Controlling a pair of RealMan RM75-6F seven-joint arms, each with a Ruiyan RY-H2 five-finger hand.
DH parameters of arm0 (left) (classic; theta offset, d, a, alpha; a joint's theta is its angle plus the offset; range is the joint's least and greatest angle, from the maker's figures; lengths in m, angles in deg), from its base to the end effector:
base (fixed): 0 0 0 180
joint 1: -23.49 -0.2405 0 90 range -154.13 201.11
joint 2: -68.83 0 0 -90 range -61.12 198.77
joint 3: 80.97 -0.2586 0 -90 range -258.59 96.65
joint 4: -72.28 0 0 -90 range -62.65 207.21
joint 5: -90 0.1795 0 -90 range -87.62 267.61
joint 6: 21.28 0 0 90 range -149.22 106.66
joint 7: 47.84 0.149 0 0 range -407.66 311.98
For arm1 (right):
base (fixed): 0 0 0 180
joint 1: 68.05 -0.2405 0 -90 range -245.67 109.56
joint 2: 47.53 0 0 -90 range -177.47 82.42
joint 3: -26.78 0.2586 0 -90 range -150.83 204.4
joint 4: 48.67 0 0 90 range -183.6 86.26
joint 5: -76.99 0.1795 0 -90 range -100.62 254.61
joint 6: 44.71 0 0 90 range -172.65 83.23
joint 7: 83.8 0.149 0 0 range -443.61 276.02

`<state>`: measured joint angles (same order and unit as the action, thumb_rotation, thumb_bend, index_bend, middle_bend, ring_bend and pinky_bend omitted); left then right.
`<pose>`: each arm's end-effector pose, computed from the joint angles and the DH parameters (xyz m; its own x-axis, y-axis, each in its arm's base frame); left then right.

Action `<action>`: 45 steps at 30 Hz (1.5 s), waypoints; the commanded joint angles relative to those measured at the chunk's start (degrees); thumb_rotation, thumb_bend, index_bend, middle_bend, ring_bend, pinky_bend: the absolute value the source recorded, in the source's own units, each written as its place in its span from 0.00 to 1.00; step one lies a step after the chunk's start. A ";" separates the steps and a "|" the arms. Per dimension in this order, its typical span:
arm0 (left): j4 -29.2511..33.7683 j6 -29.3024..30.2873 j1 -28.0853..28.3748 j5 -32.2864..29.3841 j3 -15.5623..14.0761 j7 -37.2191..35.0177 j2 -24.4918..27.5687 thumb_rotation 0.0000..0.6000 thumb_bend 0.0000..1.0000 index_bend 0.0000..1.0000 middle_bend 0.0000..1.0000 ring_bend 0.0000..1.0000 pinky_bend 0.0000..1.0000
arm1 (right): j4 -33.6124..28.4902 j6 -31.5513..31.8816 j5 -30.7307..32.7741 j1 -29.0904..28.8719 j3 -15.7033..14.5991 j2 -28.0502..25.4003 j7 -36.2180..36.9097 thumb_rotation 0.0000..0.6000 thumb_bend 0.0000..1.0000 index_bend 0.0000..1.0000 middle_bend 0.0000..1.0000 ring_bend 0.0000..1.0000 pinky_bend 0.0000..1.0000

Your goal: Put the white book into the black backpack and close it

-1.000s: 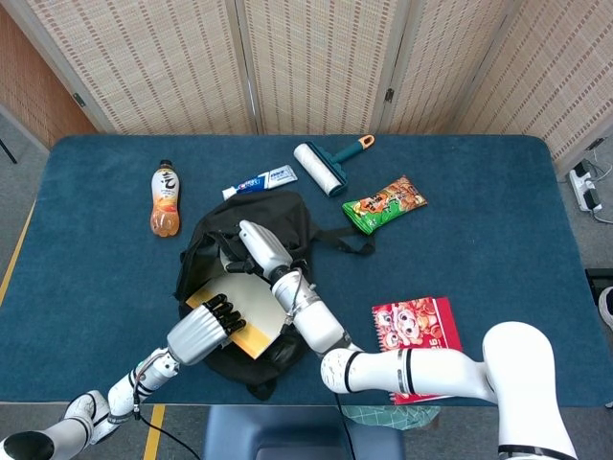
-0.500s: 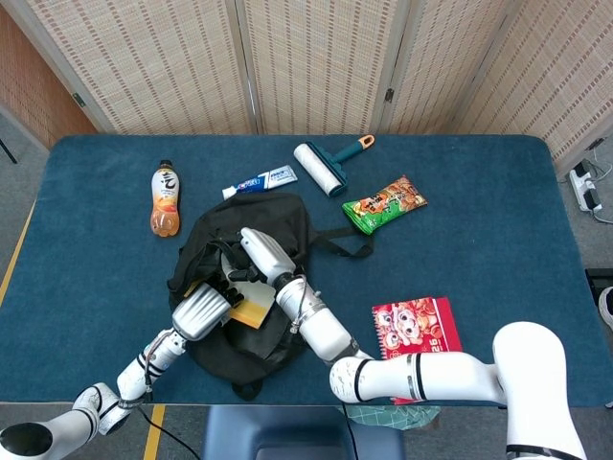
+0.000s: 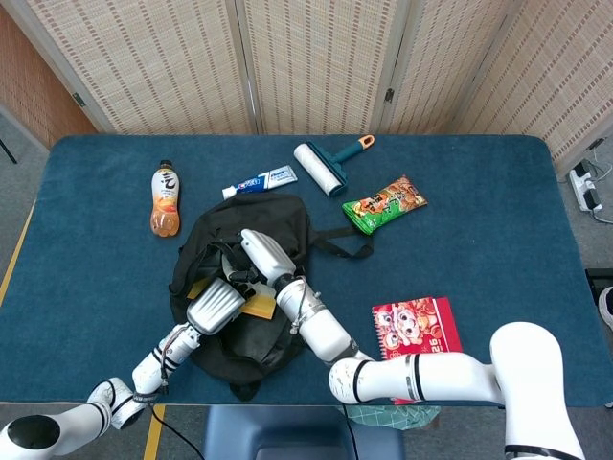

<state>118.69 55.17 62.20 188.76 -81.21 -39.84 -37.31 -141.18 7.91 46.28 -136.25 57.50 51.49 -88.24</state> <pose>-0.1665 0.3160 -0.0324 0.5979 -0.2093 0.7738 0.5090 -0.6466 -0.5682 0.0624 -0.3611 -0.0164 -0.3042 -0.5705 0.7629 -0.8622 -0.1756 -0.4751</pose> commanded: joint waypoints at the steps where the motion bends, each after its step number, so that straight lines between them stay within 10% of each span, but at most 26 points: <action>1: 3.38 -0.07 -0.95 -1.23 0.38 2.13 0.58 1.00 0.19 0.41 0.50 0.50 0.50 | 0.27 0.11 0.02 0.01 -0.09 -0.01 -0.09 1.00 0.71 0.68 0.42 0.34 0.40; 18: 19.98 2.48 -6.65 -3.97 0.27 12.63 3.87 1.00 0.00 0.02 0.17 0.20 0.31 | 1.19 -0.20 -0.12 0.81 1.12 -0.41 1.92 1.00 0.71 0.65 0.42 0.34 0.40; 29: 20.82 -3.01 -5.56 -10.43 5.58 23.18 0.10 1.00 0.00 0.00 0.02 0.08 0.23 | 0.10 -0.13 -1.28 1.51 0.82 -0.99 2.59 1.00 0.71 0.64 0.42 0.34 0.40; 38: 39.28 -7.93 -8.14 -20.94 6.27 38.25 7.56 1.00 0.00 0.00 0.00 0.00 0.13 | 0.61 -0.51 -1.76 2.03 0.68 -1.52 3.22 1.00 0.71 0.64 0.42 0.34 0.40; 45: 42.82 -3.69 -9.24 -15.04 4.72 33.06 11.36 1.00 0.00 0.00 0.03 0.09 0.14 | 0.59 -0.86 -1.94 2.52 0.48 -2.04 3.67 1.00 0.71 0.64 0.42 0.34 0.40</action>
<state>161.34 49.58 53.70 170.98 -75.81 -4.03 -26.72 -140.59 7.06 44.33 -133.76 58.00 49.47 -84.60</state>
